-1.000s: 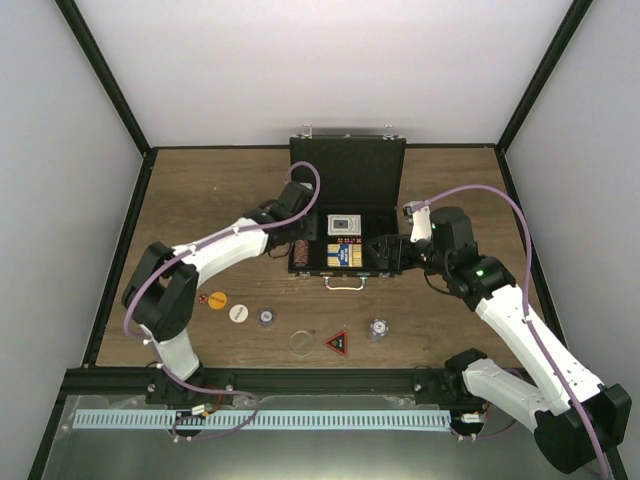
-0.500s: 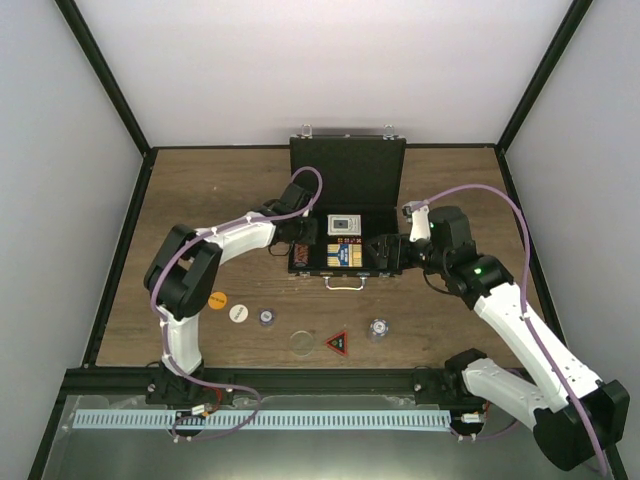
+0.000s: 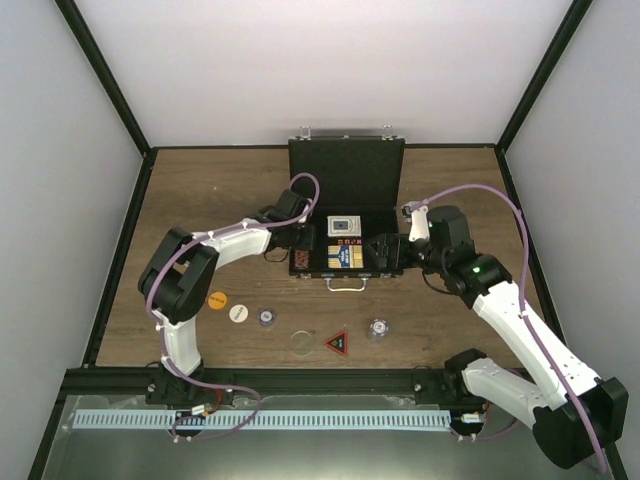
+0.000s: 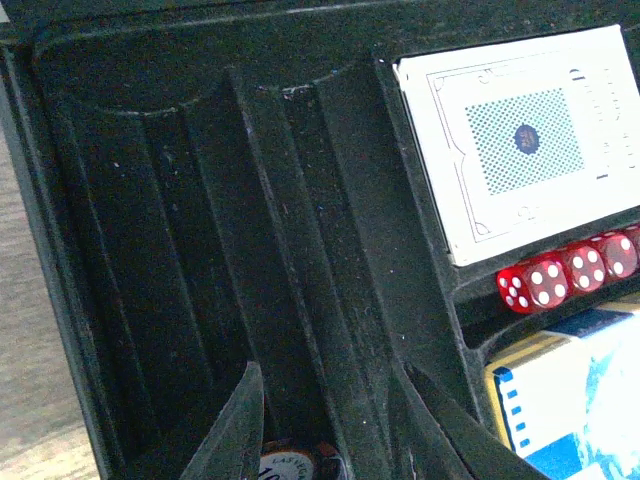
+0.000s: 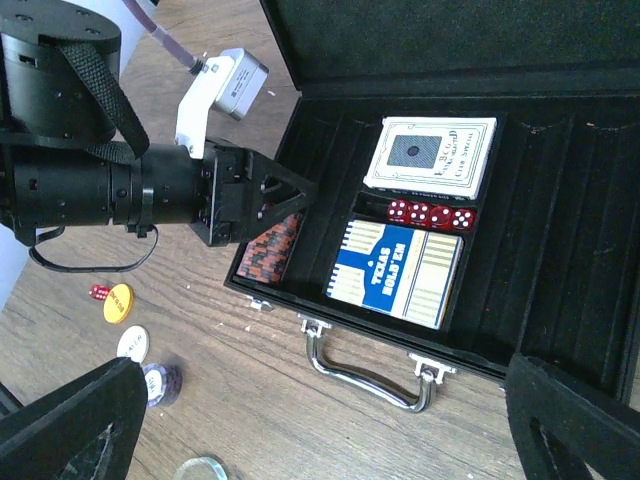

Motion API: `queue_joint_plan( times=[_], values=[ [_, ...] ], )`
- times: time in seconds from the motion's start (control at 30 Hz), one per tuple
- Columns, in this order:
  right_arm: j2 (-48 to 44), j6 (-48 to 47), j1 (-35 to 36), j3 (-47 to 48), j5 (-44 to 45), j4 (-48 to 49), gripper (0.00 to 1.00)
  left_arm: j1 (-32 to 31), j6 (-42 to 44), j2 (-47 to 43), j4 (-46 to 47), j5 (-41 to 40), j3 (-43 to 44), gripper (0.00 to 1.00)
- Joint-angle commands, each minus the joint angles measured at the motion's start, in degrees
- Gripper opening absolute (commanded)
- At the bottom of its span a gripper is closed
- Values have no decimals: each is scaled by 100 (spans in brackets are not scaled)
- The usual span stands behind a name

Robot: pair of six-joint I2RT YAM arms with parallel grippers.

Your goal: Pack up texas hold em set

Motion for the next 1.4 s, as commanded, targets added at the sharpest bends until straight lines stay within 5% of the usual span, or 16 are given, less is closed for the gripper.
queue_joint_plan(
  times=[0.0,0.23,0.5,0.73,0.9,1.37],
  values=[
    [-18,77,-12,-24,-70,114,100,-33,-137,-178,-103,419,-358,37],
    [-76,136,-15,-4,34,48,100,-44,-150,-379,-50,435,-364,42],
    [-74,156,-17,-108,223,-515,100,-43,157,-1499,49,-652,-456,75],
    [383,1020,703,-250,1175,-1303,98,-2,-292,-3170,875,-1641,-2195,99],
    [334,1523,1038,-566,752,-1078,98,40,-693,-4140,1092,-1604,-3297,100],
    [671,2978,2908,-714,1683,-1853,86,45,-1314,-5122,849,-1448,-4132,100]
  ],
)
